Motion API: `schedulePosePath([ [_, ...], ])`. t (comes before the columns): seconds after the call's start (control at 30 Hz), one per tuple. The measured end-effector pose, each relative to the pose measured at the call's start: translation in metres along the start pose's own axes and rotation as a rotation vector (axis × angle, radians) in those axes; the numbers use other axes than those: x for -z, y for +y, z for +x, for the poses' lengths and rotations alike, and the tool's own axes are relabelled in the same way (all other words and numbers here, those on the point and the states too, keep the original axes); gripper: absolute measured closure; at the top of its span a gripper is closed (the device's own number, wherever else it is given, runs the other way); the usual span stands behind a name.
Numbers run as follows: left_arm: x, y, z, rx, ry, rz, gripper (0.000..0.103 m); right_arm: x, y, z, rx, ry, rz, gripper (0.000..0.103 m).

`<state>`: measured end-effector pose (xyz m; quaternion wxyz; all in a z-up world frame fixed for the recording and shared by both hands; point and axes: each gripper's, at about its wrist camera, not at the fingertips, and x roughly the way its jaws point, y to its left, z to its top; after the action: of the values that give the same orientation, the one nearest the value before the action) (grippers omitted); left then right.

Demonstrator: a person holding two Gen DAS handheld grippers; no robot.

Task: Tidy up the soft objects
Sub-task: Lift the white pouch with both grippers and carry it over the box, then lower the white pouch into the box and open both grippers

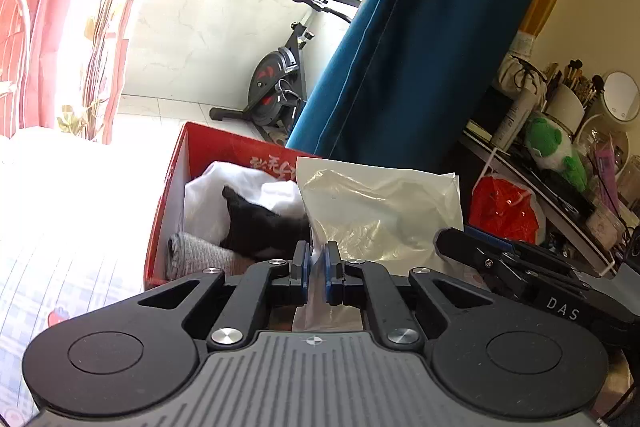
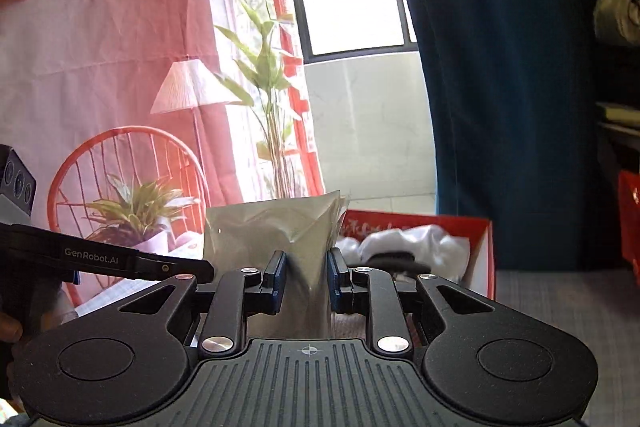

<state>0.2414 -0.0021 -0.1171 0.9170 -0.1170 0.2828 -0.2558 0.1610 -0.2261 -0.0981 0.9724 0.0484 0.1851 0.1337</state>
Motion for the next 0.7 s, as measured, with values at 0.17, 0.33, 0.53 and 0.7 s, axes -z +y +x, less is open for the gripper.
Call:
schedulePosePath([
  [0.17,-0.021,-0.003,0.04,-0.057,0.037,0.04,0.095,-0.014,-0.011,0.032,0.037,-0.005,-0.081,0.083],
  [0.33,-0.018,0.002,0.071,-0.101,0.165,0.046,0.095,0.001,-0.029,0.065,0.049,0.152,0.02,0.083],
  [0.53,-0.014,0.011,0.091,-0.127,0.269,0.044,0.095,0.023,-0.047,0.094,0.095,0.339,0.19,0.082],
  [0.7,-0.015,0.014,0.08,-0.143,0.257,0.07,0.094,0.025,-0.051,0.1,0.11,0.365,0.252,0.079],
])
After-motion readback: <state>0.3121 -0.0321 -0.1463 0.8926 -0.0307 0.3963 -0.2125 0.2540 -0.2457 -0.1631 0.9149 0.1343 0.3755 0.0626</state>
